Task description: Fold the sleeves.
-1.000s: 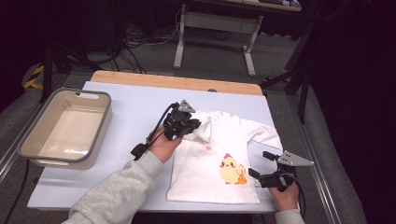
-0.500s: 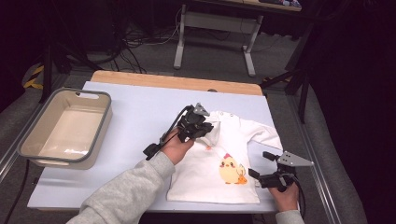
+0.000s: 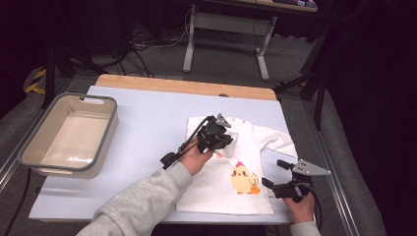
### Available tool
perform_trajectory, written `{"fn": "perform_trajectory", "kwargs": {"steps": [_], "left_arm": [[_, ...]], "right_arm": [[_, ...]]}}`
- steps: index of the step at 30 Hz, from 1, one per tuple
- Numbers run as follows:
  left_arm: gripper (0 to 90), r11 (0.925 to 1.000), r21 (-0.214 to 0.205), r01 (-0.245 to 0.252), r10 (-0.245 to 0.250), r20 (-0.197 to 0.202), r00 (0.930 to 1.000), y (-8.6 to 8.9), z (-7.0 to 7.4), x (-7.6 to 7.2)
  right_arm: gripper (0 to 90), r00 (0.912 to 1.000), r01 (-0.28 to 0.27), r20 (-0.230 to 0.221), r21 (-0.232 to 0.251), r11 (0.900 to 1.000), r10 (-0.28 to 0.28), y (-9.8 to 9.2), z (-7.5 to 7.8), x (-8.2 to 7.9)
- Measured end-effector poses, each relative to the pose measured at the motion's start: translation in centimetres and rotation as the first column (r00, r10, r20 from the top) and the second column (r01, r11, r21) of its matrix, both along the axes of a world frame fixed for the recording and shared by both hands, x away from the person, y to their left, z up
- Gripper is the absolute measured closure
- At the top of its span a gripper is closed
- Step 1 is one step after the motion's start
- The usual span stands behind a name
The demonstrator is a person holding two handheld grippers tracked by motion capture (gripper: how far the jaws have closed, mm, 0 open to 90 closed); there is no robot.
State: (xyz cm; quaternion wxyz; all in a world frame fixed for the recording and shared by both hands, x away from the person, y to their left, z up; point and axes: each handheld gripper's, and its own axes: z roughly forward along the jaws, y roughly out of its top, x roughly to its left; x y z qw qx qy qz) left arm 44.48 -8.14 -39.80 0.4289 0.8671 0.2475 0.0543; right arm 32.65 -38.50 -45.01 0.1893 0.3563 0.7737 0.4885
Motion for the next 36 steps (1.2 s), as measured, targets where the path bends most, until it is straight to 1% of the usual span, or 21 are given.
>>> {"fn": "perform_trajectory", "kwargs": {"steps": [2,3,4,6,7,9,11,12,15,16,17,18,19,21,22,24,25,30,33,35,36], "left_arm": [[81.2,0.9994,-0.024,0.026,-0.027,-0.016,0.9995,-0.2,-0.1,0.0],[75.7,0.9981,-0.040,0.048,-0.049,-0.022,0.9986,-0.4,-0.2,0.0],[75.7,0.9964,-0.054,0.066,-0.068,-0.034,0.9971,-0.5,-0.2,-0.1],[65.3,0.9952,-0.052,0.083,-0.085,-0.038,0.9956,-0.5,-0.2,-0.2],[62.3,0.9965,-0.038,0.075,-0.077,-0.052,0.9957,-0.2,-0.2,-0.2],[60.9,0.9969,-0.045,0.065,-0.067,-0.060,0.9959,0.3,-0.1,0.0],[60.0,0.9988,-0.045,0.020,-0.023,-0.065,0.9976,1.8,-0.1,0.2],[60.0,0.9988,-0.045,0.020,-0.023,-0.065,0.9976,1.8,-0.1,0.2],[60.3,0.9994,-0.020,-0.029,0.028,-0.061,0.9978,3.6,-0.4,0.6],[60.9,0.9977,0.006,-0.068,0.068,-0.055,0.9962,4.9,-0.7,0.7],[61.2,0.9977,0.006,-0.068,0.068,-0.055,0.9962,4.9,-0.7,0.7],[61.6,0.9926,0.039,-0.115,0.116,-0.044,0.9923,6.0,-1.0,1.0],[62.0,0.9926,0.039,-0.115,0.116,-0.044,0.9923,6.0,-1.0,1.0],[62.7,0.9828,0.078,-0.167,0.171,-0.039,0.9845,7.1,-1.5,1.3],[63.5,0.9697,0.107,-0.219,0.225,-0.046,0.9732,8.1,-1.9,1.7],[64.4,0.9590,0.133,-0.250,0.259,-0.056,0.9642,8.7,-2.4,2.1],[64.5,0.9590,0.133,-0.250,0.259,-0.056,0.9642,8.7,-2.4,2.1],[65.4,0.9325,0.208,-0.295,0.315,-0.068,0.9466,9.3,-3.5,2.5],[67.6,0.9295,0.260,-0.261,0.305,-0.147,0.9408,9.2,-4.5,2.9],[72.1,0.9310,0.258,-0.258,0.301,-0.144,0.9427,9.3,-4.5,2.9],[72.1,0.9333,0.256,-0.251,0.298,-0.160,0.9411,9.4,-4.5,2.9]], "right_arm": [[0.1,1.0000,0.000,-0.001,-0.001,1.0000,0.000,0.0,0.0,0.0],[0.1,1.0000,0.000,-0.002,0.000,1.0000,0.000,0.0,0.0,0.0],[0.1,1.0000,0.000,-0.002,0.000,1.0000,0.000,0.0,0.0,0.0],[0.1,1.0000,0.000,-0.001,0.002,1.0000,0.000,0.0,0.0,0.0],[0.1,1.0000,-0.002,0.000,0.005,1.0000,0.002,0.0,0.1,-0.1],[0.1,1.0000,-0.003,-0.001,0.003,1.0000,0.003,0.0,0.1,-0.1],[0.0,1.0000,-0.005,-0.007,0.006,1.0000,0.005,0.2,0.2,-0.1],[0.0,1.0000,-0.005,-0.007,0.006,1.0000,0.005,0.2,0.2,-0.1],[0.0,0.9999,-0.004,-0.012,0.007,1.0000,0.004,0.4,0.5,-0.1],[0.0,0.9999,0.006,-0.012,-0.001,1.0000,-0.006,0.7,0.8,0.0],[0.0,0.9999,0.006,-0.012,-0.001,1.0000,-0.006,0.7,0.8,0.0],[0.0,0.9998,0.020,-0.003,0.001,0.9998,-0.020,0.8,1.1,0.0],[0.0,0.9998,0.020,-0.003,0.001,0.9998,-0.020,0.8,1.1,0.0],[0.0,0.9993,0.036,-0.007,0.005,0.9993,-0.036,0.9,1.5,0.2],[0.0,0.9980,0.062,-0.012,0.001,0.9981,-0.062,1.1,1.8,0.4],[0.0,0.9968,0.078,-0.015,-0.002,0.9969,-0.078,1.2,2.1,0.6],[0.0,0.9963,0.085,-0.015,-0.004,0.9964,-0.085,1.3,2.2,0.7],[0.0,0.9972,0.073,-0.019,0.000,0.9973,-0.073,1.7,2.7,1.2],[0.1,0.9969,0.077,-0.015,-0.008,0.9970,-0.077,1.8,3.1,1.4],[0.1,0.9967,0.080,-0.015,-0.010,0.9968,-0.080,1.8,3.2,1.5],[0.3,0.9969,0.078,-0.015,-0.009,0.9969,-0.078,1.7,3.3,1.5]]}}
